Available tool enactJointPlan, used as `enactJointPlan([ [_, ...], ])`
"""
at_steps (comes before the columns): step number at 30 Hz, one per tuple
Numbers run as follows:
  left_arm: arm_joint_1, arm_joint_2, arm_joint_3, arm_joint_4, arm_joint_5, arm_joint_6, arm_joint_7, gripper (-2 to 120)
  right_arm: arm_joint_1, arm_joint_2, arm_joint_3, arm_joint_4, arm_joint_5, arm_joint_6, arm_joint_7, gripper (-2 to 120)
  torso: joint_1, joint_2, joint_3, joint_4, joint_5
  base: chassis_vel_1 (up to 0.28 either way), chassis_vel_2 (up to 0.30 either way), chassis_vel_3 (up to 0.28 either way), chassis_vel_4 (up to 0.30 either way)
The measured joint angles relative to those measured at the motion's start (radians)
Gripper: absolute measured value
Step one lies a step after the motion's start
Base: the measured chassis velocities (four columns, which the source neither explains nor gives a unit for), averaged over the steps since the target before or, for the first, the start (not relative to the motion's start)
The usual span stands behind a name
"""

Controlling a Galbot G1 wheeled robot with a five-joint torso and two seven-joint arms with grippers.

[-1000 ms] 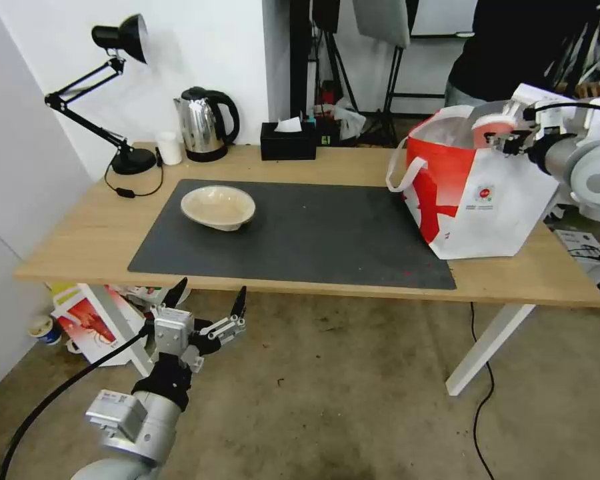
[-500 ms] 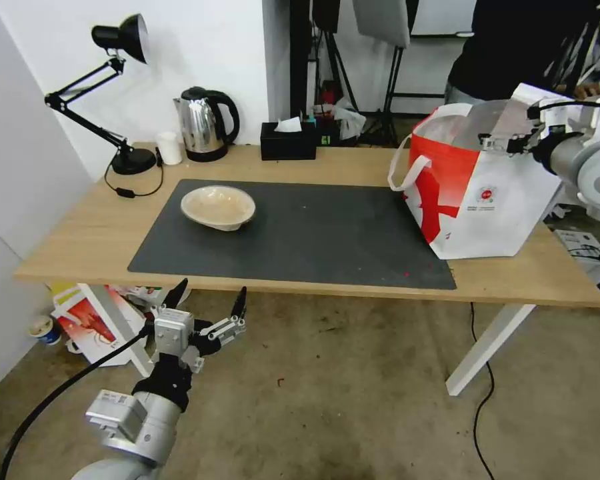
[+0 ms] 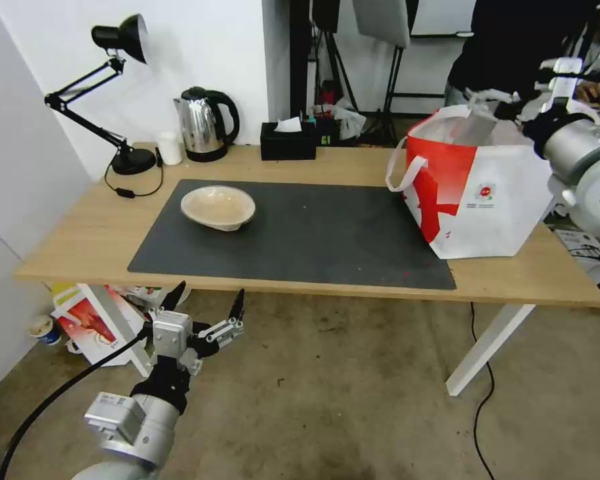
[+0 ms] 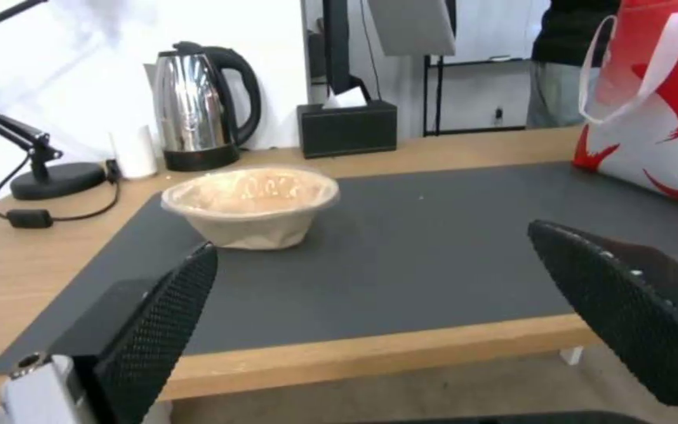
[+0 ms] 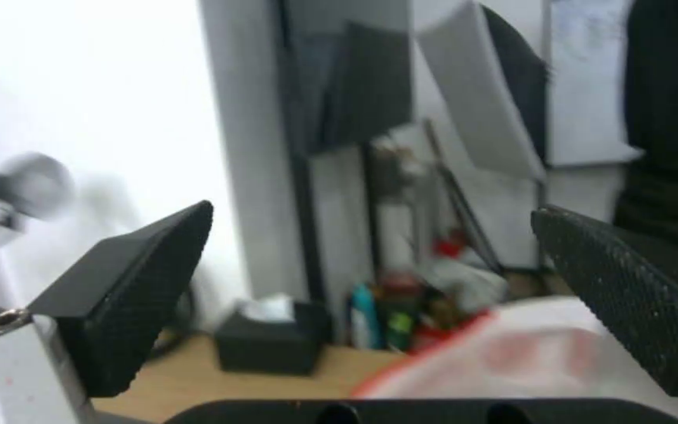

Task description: Pick up the trash from the table and place it into the takeout bag.

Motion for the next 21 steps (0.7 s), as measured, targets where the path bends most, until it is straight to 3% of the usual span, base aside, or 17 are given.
enactJointPlan([
  [4, 0.0, 0.0, -0.002, 0.0, 0.0, 0.0, 0.0, 99, -0.027, 0.011, 0.037, 0.035, 0.007, 0.063, -0.019, 100, 0.0, 0.0, 0.0, 0.0001, 0.0003, 0.0, 0.0, 0.0, 0.0],
  [8, -0.004, -0.004, -0.007, 0.0, 0.001, 0.0, 0.0, 99, -0.117, 0.046, 0.112, 0.149, 0.012, 0.254, -0.062, 100, 0.0, 0.0, 0.0, 0.0, -0.0002, 0.0, 0.0, 0.0, 0.0],
  [15, -0.003, -0.013, -0.011, 0.0, 0.001, 0.0, -0.001, 99, -0.267, 0.085, 0.201, 0.305, 0.013, 0.381, -0.112, 100, 0.0, 0.0, 0.0, 0.0001, 0.0001, 0.0, 0.0, 0.0, 0.0],
  [18, -0.003, -0.017, -0.012, 0.0, 0.001, 0.0, -0.001, 99, -0.35, 0.114, 0.264, 0.372, -0.032, 0.385, -0.1, 100, 0.0, 0.0, 0.0, 0.0, 0.0, 0.0, 0.0, 0.0, 0.0],
  [21, -0.003, -0.023, -0.014, 0.0, 0.002, 0.0, -0.003, 99, -0.577, 0.216, 0.391, 0.507, -0.242, 0.395, -0.054, 100, 0.0, 0.0, 0.0, 0.0, 0.0, 0.0, 0.0, 0.0, 0.0],
])
